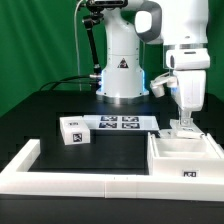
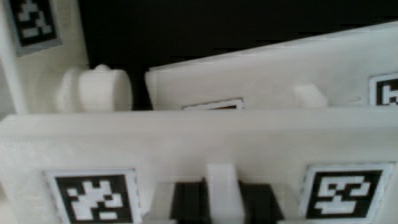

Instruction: Assemble cabinet

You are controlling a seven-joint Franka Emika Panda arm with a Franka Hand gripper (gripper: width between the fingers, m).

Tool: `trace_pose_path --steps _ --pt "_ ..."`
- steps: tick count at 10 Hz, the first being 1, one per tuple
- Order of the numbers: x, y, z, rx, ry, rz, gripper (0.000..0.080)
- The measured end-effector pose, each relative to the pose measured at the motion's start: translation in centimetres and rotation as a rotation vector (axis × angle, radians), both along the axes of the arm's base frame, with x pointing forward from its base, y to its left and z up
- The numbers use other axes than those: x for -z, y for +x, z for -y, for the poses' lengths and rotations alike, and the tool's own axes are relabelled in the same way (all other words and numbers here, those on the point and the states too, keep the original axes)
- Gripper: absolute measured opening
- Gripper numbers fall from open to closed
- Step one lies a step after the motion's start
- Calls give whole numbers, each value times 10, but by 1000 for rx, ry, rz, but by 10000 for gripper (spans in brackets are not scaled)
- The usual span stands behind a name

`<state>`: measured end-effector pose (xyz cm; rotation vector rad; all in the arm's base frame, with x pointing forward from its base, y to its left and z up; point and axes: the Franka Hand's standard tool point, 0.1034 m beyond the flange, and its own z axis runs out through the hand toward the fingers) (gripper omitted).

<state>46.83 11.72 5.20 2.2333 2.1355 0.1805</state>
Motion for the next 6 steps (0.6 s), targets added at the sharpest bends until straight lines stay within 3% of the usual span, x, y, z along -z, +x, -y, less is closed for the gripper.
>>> trace_pose_path --steps 3,6 --pt "-4 7 -5 -5 -3 6 70" --pt "-3 11 5 4 -14 -7 70"
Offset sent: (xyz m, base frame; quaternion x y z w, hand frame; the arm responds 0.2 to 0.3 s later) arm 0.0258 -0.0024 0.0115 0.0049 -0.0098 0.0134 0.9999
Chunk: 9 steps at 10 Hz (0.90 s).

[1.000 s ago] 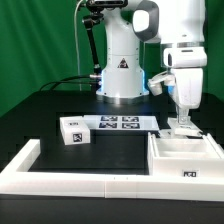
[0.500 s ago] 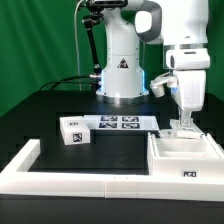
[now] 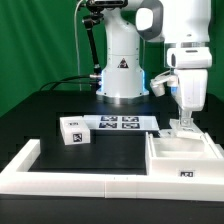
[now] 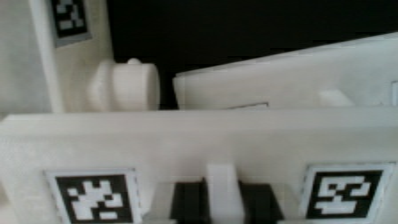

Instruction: Assemble cabinet

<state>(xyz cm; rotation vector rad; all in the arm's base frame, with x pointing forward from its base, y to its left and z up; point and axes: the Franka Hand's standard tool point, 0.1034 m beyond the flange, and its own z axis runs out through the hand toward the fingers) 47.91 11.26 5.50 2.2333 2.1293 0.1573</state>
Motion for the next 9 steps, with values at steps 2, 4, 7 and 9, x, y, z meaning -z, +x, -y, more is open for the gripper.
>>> trace_pose_path --steps 2,4,7,9 --pt "1 -1 0 1 0 -2 70" --pt "2 1 -1 5 2 -2 70" --pt "0 23 2 13 -29 -34 70" --pt "-1 34 4 19 -39 -46 70"
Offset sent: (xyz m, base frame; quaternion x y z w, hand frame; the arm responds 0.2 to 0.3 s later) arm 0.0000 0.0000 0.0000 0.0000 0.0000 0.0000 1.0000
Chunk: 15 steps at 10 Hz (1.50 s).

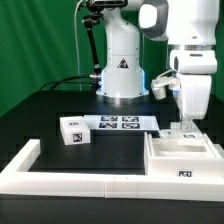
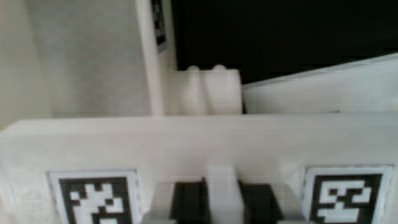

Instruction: Assemble cabinet

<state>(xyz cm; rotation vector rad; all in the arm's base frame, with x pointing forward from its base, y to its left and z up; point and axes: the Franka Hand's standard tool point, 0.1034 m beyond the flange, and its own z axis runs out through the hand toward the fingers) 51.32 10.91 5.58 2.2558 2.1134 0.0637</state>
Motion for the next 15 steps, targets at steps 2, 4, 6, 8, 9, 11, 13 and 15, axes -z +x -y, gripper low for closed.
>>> trace_pose_path --steps 2,4,6,8,9,11,13,15 --pt "0 2 0 0 0 1 70" --pt "0 1 0 0 0 1 70" --pt "0 9 -1 0 -2 1 70" --pt "-2 33 2 -16 0 19 70" --pt "-3 41 4 -25 2 26 70" --pt "-3 56 3 -29 11 47 71" --pt "-3 67 2 -26 15 58 73" --pt "-4 77 3 -31 14 62 75"
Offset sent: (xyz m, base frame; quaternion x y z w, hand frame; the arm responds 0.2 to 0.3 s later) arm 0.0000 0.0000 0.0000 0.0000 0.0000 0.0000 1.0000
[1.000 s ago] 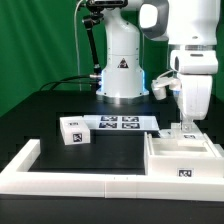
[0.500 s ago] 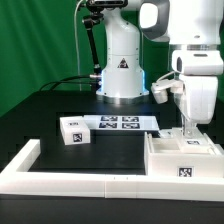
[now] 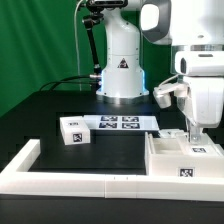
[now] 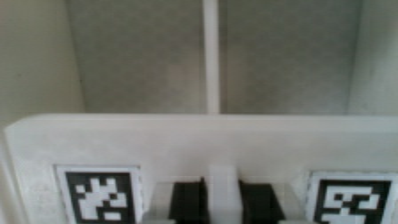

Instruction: Assemble cabinet

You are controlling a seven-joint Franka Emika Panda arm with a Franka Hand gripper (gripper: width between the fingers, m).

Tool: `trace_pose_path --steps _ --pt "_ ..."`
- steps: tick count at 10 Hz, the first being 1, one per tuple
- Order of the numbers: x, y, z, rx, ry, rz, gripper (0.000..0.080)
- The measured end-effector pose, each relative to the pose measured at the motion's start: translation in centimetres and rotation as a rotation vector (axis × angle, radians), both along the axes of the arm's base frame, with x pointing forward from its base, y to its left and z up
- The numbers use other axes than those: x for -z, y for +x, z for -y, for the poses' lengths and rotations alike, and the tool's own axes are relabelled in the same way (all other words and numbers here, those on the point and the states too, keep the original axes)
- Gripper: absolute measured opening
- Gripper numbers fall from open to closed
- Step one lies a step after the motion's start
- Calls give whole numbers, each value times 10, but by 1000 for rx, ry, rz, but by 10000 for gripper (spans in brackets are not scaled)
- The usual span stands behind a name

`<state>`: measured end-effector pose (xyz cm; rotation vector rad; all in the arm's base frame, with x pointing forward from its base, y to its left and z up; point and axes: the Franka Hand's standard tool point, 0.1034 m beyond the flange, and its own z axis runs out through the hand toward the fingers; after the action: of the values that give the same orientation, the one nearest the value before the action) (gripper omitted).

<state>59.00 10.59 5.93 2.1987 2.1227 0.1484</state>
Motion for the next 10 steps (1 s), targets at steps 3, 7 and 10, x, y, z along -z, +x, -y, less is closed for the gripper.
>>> trace_pose_path --steps 3,7,10 --pt "1 2 1 -13 -14 -24 77" --pt "2 1 1 -47 -29 -50 155" --pt "-6 -3 -2 -64 -33 -45 345"
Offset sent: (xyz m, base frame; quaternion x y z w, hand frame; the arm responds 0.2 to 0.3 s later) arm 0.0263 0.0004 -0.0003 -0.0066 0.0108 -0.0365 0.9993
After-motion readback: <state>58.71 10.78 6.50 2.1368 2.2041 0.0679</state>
